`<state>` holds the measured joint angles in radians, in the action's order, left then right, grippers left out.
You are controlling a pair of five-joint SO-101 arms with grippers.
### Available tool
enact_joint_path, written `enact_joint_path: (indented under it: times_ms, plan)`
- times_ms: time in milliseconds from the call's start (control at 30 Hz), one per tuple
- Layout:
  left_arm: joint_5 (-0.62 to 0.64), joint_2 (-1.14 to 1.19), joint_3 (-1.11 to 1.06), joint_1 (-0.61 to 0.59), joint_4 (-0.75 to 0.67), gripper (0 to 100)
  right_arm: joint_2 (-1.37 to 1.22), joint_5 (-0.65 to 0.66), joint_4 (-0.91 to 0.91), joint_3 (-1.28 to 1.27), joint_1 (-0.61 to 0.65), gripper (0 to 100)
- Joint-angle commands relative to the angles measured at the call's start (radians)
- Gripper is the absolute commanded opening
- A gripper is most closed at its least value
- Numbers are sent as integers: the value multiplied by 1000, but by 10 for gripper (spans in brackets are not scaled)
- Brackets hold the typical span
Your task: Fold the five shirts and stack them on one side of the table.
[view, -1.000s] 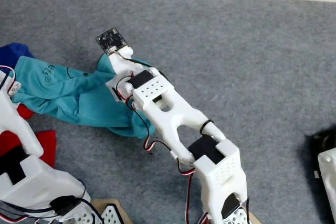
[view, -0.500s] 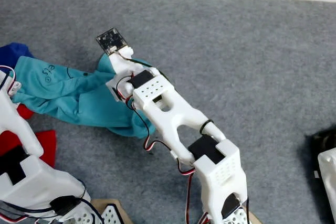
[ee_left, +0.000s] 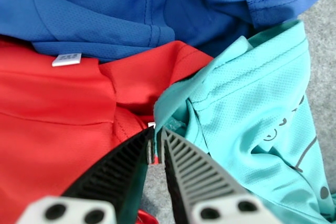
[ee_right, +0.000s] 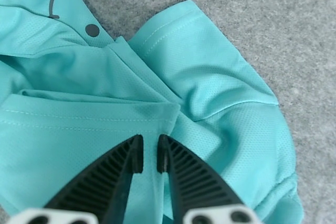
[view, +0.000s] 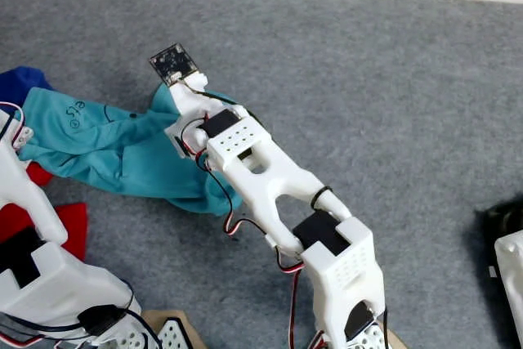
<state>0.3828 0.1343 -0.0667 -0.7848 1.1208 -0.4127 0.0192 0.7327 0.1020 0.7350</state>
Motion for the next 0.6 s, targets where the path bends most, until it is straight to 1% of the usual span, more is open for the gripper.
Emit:
enact_joint_path:
  times_ms: [0,300,500,567]
  plan:
    - [-9,-48,5,5,-15,6,8,3,5,35,-1,142]
    - [-9,-48,5,5,-15,6,5,9,-4,16,4,144]
    - [-9,-48,5,4,-15,6,-54,9,-8,25,7,144]
    - [-9,-48,5,4,-23,6,-44,9,-10,25,12,122]
